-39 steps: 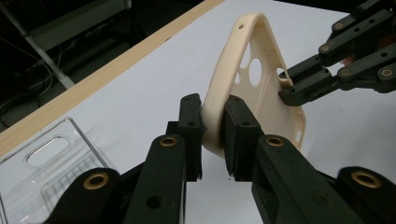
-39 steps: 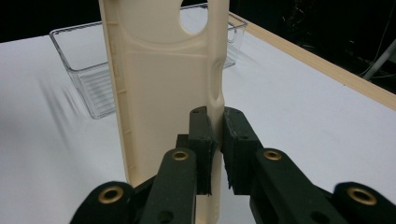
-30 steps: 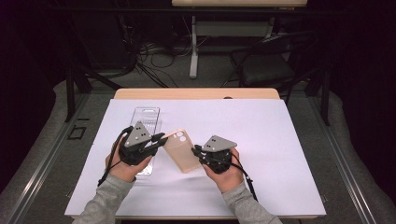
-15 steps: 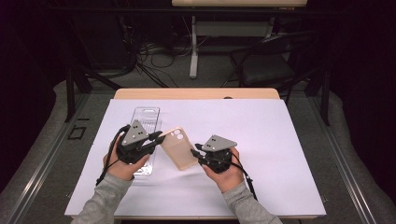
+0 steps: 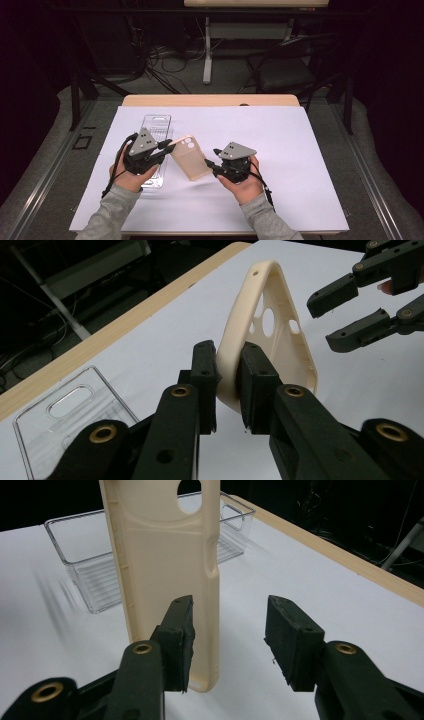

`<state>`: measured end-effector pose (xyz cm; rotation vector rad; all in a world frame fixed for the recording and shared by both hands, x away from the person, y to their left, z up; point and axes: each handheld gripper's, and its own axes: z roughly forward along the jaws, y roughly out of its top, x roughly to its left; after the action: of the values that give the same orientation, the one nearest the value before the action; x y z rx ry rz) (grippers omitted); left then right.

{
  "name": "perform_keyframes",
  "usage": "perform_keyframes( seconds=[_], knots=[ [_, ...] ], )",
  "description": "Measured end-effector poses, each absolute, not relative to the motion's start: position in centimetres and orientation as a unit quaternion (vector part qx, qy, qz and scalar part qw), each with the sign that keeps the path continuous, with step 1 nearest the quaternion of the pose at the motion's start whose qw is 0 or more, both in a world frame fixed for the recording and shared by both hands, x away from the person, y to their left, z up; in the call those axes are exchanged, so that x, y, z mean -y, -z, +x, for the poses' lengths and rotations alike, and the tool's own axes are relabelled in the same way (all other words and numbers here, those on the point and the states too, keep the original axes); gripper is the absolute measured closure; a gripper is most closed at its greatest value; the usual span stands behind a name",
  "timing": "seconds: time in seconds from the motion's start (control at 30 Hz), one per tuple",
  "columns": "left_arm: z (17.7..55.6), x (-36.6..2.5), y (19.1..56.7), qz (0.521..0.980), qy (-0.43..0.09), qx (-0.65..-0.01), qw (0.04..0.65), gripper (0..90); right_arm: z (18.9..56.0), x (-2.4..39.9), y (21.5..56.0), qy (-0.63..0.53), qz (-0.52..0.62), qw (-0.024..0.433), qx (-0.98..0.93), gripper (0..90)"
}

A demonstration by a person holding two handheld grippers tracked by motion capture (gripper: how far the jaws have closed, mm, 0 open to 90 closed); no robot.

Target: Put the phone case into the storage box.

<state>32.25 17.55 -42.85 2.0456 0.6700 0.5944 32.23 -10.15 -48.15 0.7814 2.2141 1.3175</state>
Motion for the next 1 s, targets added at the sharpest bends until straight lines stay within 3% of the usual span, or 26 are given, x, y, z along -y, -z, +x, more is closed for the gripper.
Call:
perform_keyframes(
  seconds=[0.3, 0.5, 0.83, 1.0],
  knots=[
    [32.3, -17.6, 42.9, 0.824, -0.244, -0.268, 0.435, 78.9, 32.4, 10.2, 47.9, -0.473, 0.281, 0.213, -0.808, 53.7],
    [32.3, -17.7, 42.8, 0.823, -0.248, -0.268, 0.436, 78.8, 32.3, 10.7, 47.9, -0.461, 0.293, 0.217, -0.809, 44.9],
    [32.5, -18.0, 42.8, 0.824, -0.250, -0.267, 0.432, 78.8, 32.0, 12.1, 48.0, -0.451, 0.301, 0.231, -0.808, 44.8],
    [32.5, -18.0, 42.8, 0.825, -0.246, -0.267, 0.434, 78.7, 31.9, 13.2, 48.3, -0.453, 0.319, 0.215, -0.804, 41.5]
  ],
)
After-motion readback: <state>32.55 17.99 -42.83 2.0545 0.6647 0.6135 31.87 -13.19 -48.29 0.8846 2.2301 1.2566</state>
